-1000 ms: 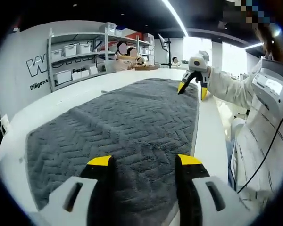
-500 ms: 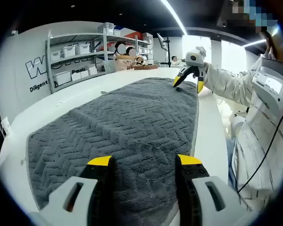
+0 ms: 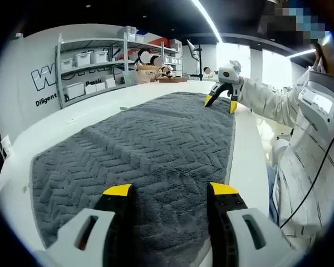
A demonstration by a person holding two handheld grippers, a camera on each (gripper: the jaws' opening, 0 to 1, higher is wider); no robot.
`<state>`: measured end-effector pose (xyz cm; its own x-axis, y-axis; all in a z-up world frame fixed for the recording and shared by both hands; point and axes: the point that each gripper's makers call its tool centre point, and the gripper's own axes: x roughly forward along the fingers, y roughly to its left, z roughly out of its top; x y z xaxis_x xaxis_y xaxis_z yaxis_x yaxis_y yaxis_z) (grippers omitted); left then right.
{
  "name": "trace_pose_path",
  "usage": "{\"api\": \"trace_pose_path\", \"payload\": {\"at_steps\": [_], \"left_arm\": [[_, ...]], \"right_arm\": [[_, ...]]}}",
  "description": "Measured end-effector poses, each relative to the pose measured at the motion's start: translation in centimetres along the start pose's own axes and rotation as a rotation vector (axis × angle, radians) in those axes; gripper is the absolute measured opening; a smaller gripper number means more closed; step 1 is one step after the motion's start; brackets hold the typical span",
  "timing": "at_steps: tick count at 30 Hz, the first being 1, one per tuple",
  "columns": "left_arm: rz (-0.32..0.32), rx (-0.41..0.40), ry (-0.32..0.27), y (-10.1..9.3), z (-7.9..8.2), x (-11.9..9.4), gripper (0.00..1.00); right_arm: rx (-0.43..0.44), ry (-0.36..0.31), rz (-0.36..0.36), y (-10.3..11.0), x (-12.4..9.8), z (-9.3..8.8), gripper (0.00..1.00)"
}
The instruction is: Open the folded towel by lifting each exposed corner and separating the folded layers until the towel lies flat within the target outline without major curled edges
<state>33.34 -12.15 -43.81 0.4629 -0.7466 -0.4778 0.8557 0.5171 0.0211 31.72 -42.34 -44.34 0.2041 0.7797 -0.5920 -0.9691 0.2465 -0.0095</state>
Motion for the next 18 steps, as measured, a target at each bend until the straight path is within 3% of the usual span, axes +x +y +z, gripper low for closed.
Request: {"api": "trace_pose_path", "payload": {"at_steps": [16, 18], "left_arm": [[0.004, -0.002, 0.006, 0.1, 0.1, 0.0, 0.52], [0.004, -0.002, 0.007, 0.1, 0.1, 0.0, 0.52]], "right_arm": [[0.038, -0.022, -0.018, -0.4, -1.1, -0.3, 0.53], [0.042, -0.052, -0.014, -0.3, -1.5, 0.2, 0.53]]}}
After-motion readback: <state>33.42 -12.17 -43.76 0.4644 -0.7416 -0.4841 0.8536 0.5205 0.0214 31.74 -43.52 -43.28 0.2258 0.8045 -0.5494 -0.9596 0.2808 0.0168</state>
